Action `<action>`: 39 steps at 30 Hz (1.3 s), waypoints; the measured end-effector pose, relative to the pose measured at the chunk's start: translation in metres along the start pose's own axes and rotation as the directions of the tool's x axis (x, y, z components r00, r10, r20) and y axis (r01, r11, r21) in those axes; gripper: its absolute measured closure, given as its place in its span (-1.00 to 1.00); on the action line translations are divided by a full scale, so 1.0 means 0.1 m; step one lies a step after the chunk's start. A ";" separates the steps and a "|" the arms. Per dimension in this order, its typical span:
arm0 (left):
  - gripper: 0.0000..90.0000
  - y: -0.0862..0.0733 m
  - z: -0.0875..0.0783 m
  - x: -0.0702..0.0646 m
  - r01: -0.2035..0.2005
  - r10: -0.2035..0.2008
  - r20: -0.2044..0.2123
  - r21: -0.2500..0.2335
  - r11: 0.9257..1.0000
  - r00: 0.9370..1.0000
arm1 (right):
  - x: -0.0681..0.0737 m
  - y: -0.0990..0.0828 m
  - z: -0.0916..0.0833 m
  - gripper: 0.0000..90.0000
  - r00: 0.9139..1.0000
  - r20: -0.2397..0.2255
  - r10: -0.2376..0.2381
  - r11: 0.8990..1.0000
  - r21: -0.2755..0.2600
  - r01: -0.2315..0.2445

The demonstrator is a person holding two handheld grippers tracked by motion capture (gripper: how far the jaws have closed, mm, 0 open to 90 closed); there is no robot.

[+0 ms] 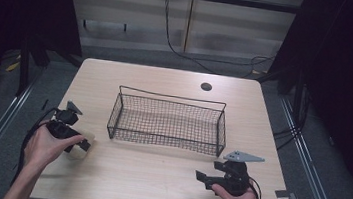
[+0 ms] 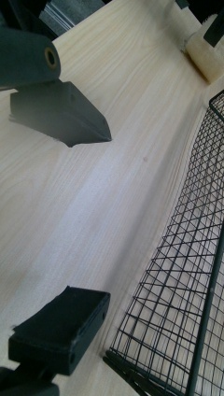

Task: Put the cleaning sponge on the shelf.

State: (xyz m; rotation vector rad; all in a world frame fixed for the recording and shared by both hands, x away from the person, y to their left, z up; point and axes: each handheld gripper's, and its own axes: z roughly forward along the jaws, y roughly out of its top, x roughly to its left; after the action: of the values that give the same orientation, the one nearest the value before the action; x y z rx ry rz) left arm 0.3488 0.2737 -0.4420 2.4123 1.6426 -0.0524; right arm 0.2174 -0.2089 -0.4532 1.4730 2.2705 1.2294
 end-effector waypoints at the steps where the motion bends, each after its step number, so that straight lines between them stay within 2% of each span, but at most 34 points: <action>1: -0.61 0.00 0.01 -0.01 0.007 -0.007 -0.006 -0.001 1.000 1.000 | 0.00 0.00 0.00 -0.58 1.000 0.000 -0.001 1.000 0.000 0.001; 5: -0.61 0.01 0.05 -0.03 0.005 -0.005 -0.008 0.000 1.000 1.000 | 0.00 0.00 0.00 -0.58 1.000 0.000 -0.005 1.000 0.002 0.005; 6: -0.60 0.02 0.06 -0.04 -0.005 0.005 -0.014 0.015 1.000 1.000 | 0.00 0.00 0.00 -0.58 1.000 -0.001 -0.004 1.000 0.003 0.004; 9: -0.56 0.03 0.10 -0.03 0.014 -0.014 -0.012 0.017 1.000 1.000 | 0.00 0.00 0.00 -0.58 1.000 -0.003 -0.001 1.000 0.003 0.002; 15: -0.47 0.04 0.16 -0.02 0.014 -0.013 -0.009 0.049 0.999 1.000 | 0.00 0.00 0.01 -0.58 1.000 -0.003 -0.001 1.000 0.005 0.001; 16: -0.40 0.04 0.17 -0.02 0.010 -0.009 -0.012 0.040 0.999 1.000 | 0.00 0.00 0.01 -0.58 1.000 -0.003 -0.001 1.000 0.006 0.001; 19: -0.39 0.03 0.16 -0.03 0.018 -0.017 -0.025 0.036 0.999 1.000 | 0.00 0.00 0.01 -0.58 1.000 -0.002 -0.003 1.000 0.006 0.003; 20: -0.38 0.03 0.15 -0.02 0.022 -0.021 -0.029 0.020 1.000 0.999 | 0.00 0.00 0.01 -0.58 1.000 -0.003 -0.002 1.000 0.007 0.002; 21: -0.38 0.03 0.15 -0.02 0.022 -0.021 -0.029 0.033 0.999 0.999 | 0.00 0.00 0.01 -0.58 1.000 -0.002 -0.002 1.000 0.008 0.002; 24: -0.38 0.02 0.14 -0.03 0.028 -0.028 -0.024 0.031 0.999 0.999 | 0.00 0.00 0.01 -0.58 1.000 0.000 -0.003 1.000 0.009 0.003; 26: -0.38 0.02 0.11 -0.02 0.014 -0.014 -0.012 0.037 0.999 1.000 | 0.00 0.00 0.01 -0.58 1.000 0.000 -0.003 1.000 0.009 0.003; 34: -0.37 0.00 0.03 0.02 0.005 -0.005 0.016 0.021 1.000 1.000 | 0.00 0.00 0.01 -0.58 1.000 -0.004 -0.004 1.000 0.011 0.004; 36: -0.37 0.00 0.02 0.03 0.019 -0.020 0.014 0.018 1.000 1.000 | 0.00 0.00 0.01 -0.58 1.000 -0.002 -0.004 1.000 0.011 0.004; 39: -0.37 -0.01 -0.01 0.03 0.015 -0.016 0.033 0.004 1.000 0.999 | 0.00 0.00 0.01 -0.57 1.000 0.001 0.000 1.000 0.015 0.000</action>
State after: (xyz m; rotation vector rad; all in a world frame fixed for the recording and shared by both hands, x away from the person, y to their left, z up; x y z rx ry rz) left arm 0.3488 0.2767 -0.4414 2.3886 1.6484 -0.0979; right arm 0.2177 -0.2084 -0.4539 1.4778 2.2846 1.2138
